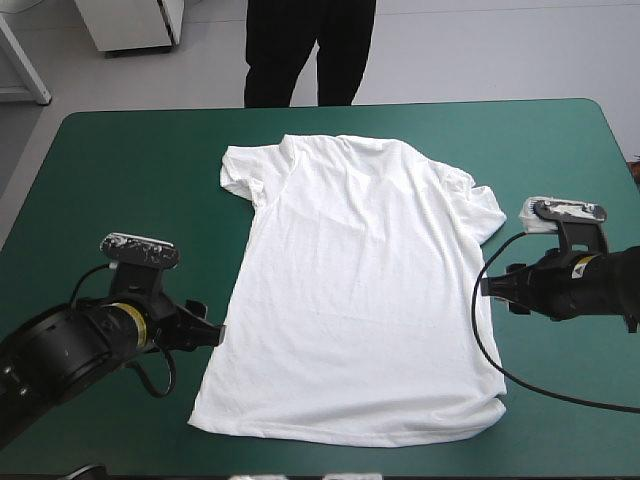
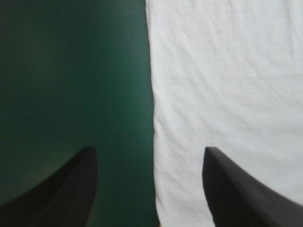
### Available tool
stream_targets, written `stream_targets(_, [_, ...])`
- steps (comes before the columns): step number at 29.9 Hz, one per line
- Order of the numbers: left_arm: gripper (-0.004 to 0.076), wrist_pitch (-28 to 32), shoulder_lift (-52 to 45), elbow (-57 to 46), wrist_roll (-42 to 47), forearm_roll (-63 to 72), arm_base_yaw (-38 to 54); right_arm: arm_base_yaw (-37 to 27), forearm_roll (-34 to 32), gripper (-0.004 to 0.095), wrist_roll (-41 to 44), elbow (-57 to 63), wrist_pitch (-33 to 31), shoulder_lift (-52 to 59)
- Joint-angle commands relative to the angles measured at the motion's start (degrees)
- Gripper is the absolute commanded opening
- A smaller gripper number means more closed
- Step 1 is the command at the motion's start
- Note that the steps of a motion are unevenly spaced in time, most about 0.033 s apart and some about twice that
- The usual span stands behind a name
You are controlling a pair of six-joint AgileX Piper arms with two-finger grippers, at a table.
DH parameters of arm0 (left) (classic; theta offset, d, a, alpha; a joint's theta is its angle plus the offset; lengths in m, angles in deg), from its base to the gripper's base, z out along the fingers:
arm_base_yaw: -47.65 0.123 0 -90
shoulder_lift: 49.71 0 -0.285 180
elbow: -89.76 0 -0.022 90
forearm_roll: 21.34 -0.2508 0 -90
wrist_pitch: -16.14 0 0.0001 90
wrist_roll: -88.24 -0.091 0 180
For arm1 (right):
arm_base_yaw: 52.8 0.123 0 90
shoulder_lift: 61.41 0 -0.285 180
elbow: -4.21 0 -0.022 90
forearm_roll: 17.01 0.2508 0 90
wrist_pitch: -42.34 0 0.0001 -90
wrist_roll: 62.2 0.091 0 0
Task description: Fold the cloth
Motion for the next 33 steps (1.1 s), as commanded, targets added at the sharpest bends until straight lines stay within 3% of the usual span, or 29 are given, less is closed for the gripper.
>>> stream_targets(1, [0.0418,-2.1,4.08,4.81,-7.45,-0.18,5.5,-0.41,0.41,0.0487,0.15,-3.44,-0.34,0.86])
stream_targets(9, [0.0416,5.92,17.42,15.36,-23.14,14.66,23.27,-0.41,0.41,0.0486,0.15,-3.54,-0.34,0.86])
stream_targets(12, [0.0417,6.2,22.99,19.3,-28.29,20.26,27.6,-0.41,0.41,0.0486,0.15,-3.54,-0.34,0.86])
stream_targets(26, [0.0416,5.01,46.43,36.92,-33.16,20.82,29.01,-0.41,-1.06,0.0485,0.82,-3.54,0.71,-0.21])
stream_targets(33, [0.0416,5.11,53.81,38.82,-33.31,20.95,29.01,-0.41,-1.95,0.0486,0.98,-3.54,0.81,-2.35])
